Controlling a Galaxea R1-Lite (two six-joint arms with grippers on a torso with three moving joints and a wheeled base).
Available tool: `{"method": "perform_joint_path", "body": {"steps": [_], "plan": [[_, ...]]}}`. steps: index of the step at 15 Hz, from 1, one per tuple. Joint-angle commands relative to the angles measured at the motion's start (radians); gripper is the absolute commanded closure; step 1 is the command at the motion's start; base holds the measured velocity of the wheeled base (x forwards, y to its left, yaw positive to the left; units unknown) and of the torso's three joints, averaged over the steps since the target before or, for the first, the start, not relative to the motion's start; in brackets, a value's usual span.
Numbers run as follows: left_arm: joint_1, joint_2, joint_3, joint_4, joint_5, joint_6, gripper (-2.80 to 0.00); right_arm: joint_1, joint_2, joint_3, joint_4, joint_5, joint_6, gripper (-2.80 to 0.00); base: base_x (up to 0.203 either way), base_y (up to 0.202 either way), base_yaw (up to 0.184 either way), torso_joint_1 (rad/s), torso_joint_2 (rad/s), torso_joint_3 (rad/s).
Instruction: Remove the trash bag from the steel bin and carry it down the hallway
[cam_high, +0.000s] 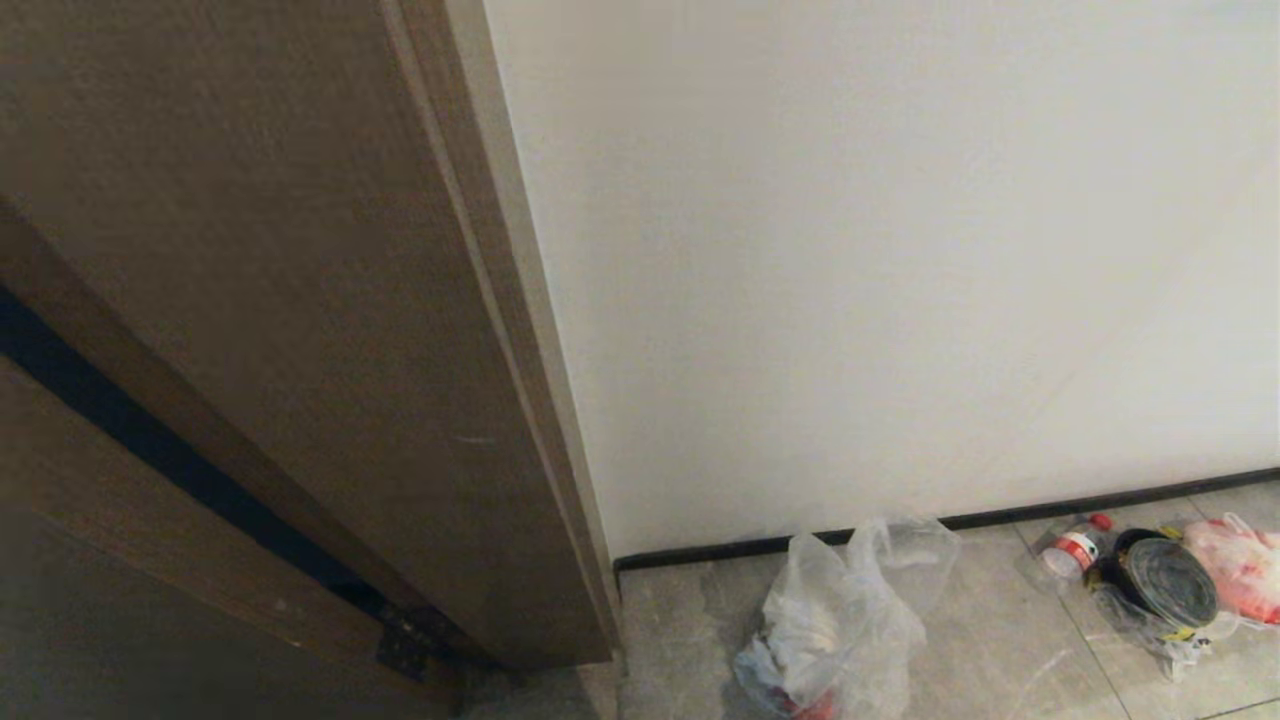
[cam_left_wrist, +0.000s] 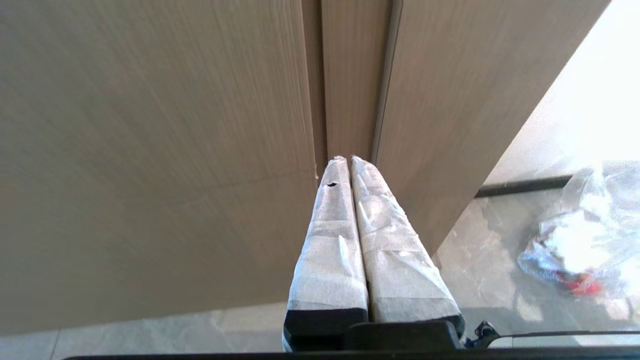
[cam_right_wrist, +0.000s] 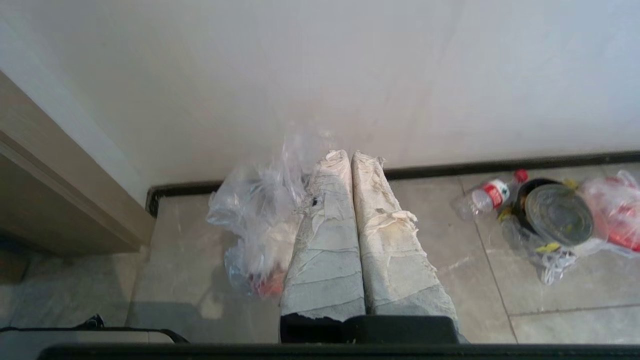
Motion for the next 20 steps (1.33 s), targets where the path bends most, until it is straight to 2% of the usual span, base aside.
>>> {"method": "perform_joint_path", "body": {"steps": [1,13,20], "plan": [[0.000,0.000,0.000,0.000,0.000,0.000,0.00,0.000,-0.001,0.002,0.000,0.000,0.000,0.00,0.000,0.000,0.000,0.003,0.01,0.208],[0.000,0.000,0.000,0.000,0.000,0.001,0.00,0.000,-0.001,0.002,0.000,0.000,0.000,0.00,0.000,0.000,0.000,0.003,0.00,0.200],[0.000,0.000,0.000,0.000,0.000,0.001,0.00,0.000,-0.001,0.002,0.000,0.001,0.000,0.00,0.000,0.000,0.000,0.002,0.00,0.030]]}}
